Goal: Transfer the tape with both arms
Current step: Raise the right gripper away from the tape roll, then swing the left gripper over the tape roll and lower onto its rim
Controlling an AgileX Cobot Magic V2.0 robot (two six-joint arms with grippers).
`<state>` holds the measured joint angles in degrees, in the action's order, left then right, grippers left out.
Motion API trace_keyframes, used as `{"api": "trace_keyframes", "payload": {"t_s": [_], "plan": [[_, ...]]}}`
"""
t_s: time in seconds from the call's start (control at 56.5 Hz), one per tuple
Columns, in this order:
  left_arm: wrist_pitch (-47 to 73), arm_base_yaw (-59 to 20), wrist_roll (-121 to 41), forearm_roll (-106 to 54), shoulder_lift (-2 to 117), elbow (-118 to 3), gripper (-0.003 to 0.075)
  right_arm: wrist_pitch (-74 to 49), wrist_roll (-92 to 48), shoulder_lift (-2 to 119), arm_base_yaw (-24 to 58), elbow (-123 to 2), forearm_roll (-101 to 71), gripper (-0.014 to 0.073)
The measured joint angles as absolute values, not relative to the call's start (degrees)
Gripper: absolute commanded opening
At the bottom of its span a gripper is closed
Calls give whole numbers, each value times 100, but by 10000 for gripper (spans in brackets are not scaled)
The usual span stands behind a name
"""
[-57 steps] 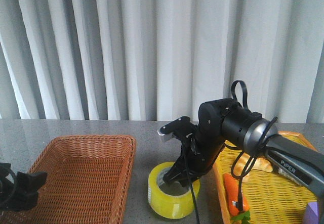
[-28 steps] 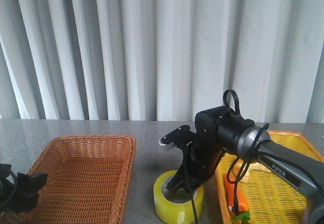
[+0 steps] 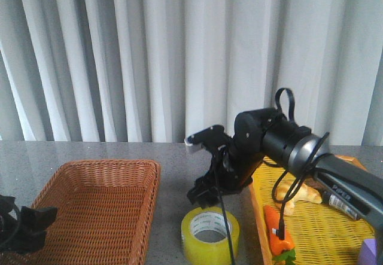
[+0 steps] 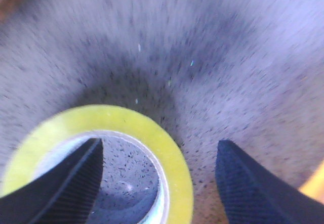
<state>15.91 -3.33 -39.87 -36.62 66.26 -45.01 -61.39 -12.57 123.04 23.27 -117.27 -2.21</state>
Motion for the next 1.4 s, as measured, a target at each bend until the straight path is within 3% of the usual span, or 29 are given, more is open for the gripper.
{"api": "trace_keyframes", "payload": {"t_s": [0.248,0.478,0.814,1.203,1.397], "plan": [[1642,-333,-3987,-3662,6626,-4501,534,-5977,-1064,11378,2067,-11789,-226,417],[1666,-333,-3987,-3662,6626,-4501,534,-6028,-782,10334,886,-11713,-543,321],[1708,-333,-3987,-3662,6626,-4501,534,-5731,-1162,8569,-874,-10165,-1345,-16],[1633,-333,-3987,-4127,6558,-4529,534,-5298,-1343,7887,-1139,-8895,-1583,-7],[2537,-392,-4038,-4152,6577,-5419,534,-5735,-1343,7887,-1139,-8869,-1583,-7]]}}
